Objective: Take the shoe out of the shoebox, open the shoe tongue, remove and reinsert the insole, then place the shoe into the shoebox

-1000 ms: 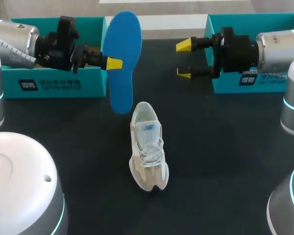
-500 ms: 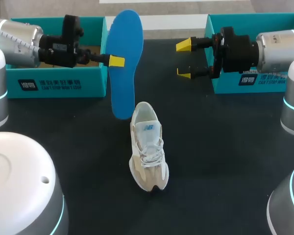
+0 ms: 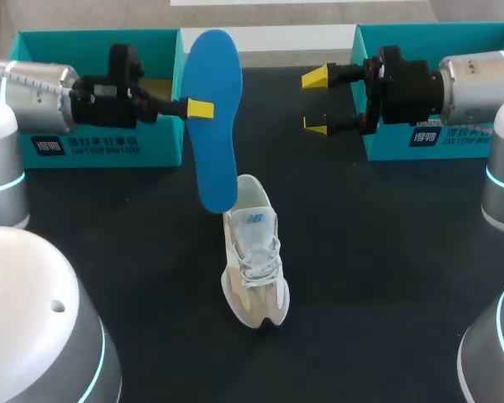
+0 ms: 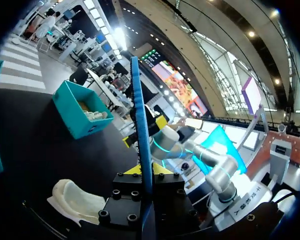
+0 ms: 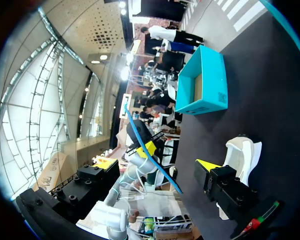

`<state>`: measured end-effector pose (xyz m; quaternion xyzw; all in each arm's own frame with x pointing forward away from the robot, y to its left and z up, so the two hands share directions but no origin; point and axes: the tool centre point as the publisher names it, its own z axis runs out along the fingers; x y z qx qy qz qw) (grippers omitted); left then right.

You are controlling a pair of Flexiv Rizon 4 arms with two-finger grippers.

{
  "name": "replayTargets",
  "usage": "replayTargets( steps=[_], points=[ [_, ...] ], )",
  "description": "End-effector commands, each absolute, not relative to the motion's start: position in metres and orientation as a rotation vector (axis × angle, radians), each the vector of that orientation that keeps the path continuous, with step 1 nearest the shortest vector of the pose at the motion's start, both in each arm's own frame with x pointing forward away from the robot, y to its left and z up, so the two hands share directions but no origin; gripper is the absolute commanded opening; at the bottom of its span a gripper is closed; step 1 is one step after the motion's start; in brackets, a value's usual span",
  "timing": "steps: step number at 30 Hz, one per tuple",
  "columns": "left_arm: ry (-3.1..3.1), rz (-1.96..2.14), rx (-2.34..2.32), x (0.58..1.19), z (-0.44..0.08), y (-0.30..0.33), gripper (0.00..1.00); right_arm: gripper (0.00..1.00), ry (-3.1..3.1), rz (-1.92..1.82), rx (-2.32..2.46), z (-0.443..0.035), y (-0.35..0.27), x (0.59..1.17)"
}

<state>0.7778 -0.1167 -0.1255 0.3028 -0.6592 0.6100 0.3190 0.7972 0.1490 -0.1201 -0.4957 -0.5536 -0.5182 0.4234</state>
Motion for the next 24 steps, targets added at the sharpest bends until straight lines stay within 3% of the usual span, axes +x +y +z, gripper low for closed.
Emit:
replayTargets(
  steps=[1,24],
  points=[
    [-1.651,1.543,0.848,0.786,-0.137,-0.125,0.0,1.0,-1.384,-1.299,-1.242,-0.121,0.151,0.797],
    [-1.274,1.297,1.007,0.802,-0.185,-0.136,0.0,1.0,-1.787,-1.056,-1.755,-0.096,0.169,0.76]
  ],
)
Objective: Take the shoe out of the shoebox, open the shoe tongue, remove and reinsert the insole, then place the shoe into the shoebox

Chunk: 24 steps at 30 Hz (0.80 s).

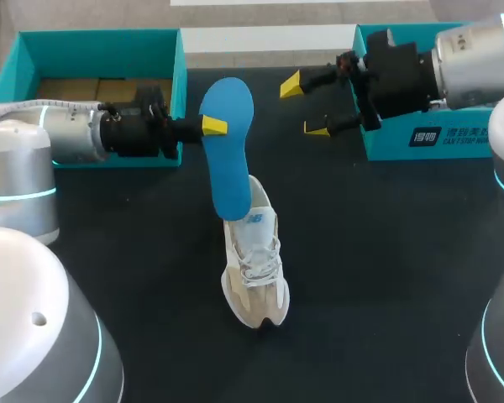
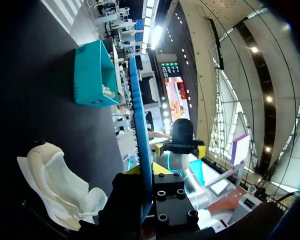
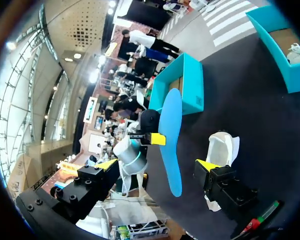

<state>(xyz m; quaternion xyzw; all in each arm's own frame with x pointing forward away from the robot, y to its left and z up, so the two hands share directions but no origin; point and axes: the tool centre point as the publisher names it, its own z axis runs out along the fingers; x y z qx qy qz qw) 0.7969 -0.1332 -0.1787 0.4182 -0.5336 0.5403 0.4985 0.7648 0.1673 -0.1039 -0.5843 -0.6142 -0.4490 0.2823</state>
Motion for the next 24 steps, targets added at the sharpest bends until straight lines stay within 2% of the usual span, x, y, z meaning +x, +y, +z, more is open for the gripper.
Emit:
replayTargets(
  steps=[1,24],
  points=[
    [-1.261,1.307,1.008,0.802,-0.186,-0.136,0.0,1.0,-1.805,-1.04,-1.77,-0.096,0.169,0.76],
    [-1.291,1.288,1.017,0.803,-0.188,-0.138,0.0,1.0,-2.235,-0.573,-2.064,-0.094,0.206,0.755]
  ],
)
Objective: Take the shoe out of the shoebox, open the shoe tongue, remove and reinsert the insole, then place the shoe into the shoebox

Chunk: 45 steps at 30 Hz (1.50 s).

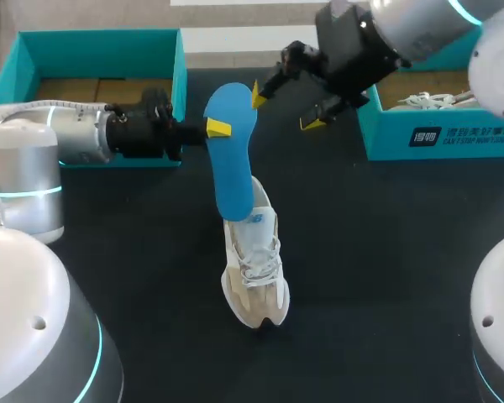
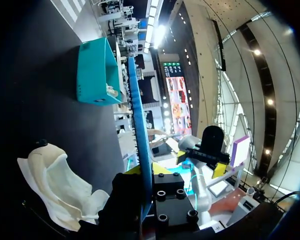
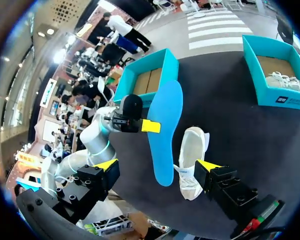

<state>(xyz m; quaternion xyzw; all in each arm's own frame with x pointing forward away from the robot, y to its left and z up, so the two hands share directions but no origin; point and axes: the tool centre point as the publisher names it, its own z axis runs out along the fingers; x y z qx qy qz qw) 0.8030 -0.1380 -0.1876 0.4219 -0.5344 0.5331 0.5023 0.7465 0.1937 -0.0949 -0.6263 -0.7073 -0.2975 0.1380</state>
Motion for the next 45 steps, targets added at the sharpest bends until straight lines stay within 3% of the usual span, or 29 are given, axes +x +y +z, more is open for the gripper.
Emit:
replayTargets(
  steps=[1,45],
  points=[
    [-1.291,1.288,1.017,0.803,-0.188,-0.138,0.0,1.0,-2.235,-0.573,-2.064,-0.094,0.206,0.755],
    [-1.291,1.288,1.017,0.803,-0.188,-0.138,0.0,1.0,-2.293,-0.277,-2.352,-0.116,0.26,0.773]
  ],
)
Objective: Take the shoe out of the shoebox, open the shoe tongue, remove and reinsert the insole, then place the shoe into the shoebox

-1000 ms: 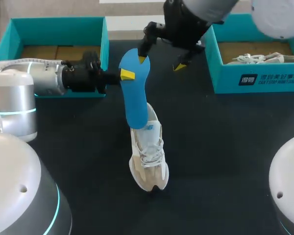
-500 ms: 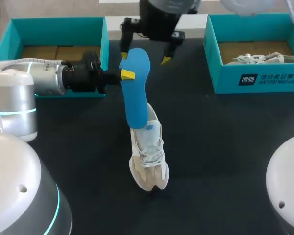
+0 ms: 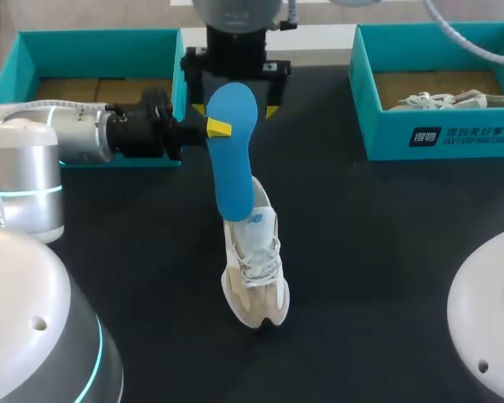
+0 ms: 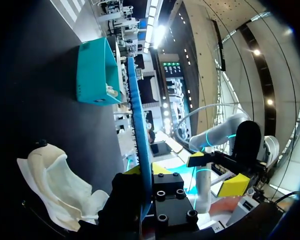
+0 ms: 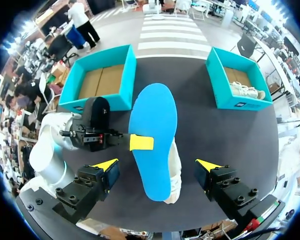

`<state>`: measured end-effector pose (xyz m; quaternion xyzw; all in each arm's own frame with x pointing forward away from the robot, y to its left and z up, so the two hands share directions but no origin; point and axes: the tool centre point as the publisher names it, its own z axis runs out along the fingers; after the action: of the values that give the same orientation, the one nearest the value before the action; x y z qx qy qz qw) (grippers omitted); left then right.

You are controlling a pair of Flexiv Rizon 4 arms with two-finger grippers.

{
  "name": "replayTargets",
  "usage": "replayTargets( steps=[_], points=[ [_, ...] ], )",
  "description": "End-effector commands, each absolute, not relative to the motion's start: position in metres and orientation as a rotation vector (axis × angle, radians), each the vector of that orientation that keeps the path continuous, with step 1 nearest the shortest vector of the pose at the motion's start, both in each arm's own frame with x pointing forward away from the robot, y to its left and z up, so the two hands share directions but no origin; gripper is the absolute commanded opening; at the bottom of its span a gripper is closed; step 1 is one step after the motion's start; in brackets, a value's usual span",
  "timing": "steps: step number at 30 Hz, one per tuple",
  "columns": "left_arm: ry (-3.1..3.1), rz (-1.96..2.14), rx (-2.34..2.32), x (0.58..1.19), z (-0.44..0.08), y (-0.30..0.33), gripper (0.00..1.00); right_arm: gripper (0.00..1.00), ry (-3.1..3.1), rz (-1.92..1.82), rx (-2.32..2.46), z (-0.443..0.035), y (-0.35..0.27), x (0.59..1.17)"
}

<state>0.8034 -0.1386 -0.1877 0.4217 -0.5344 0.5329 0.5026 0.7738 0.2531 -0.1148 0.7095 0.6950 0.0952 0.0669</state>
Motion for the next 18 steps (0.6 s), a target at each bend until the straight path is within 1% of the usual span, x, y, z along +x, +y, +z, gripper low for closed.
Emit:
replayTargets(
  steps=[1,18],
  points=[
    [-1.291,1.288,1.017,0.8033,-0.1883,-0.1385,0.0,1.0,2.076,0.251,2.128,-0.1152,0.2612,0.7733],
    [-1.291,1.288,1.017,0.8033,-0.1883,-0.1385,0.0,1.0,2.087,0.284,2.12,-0.1115,0.2626,0.7751]
  ],
)
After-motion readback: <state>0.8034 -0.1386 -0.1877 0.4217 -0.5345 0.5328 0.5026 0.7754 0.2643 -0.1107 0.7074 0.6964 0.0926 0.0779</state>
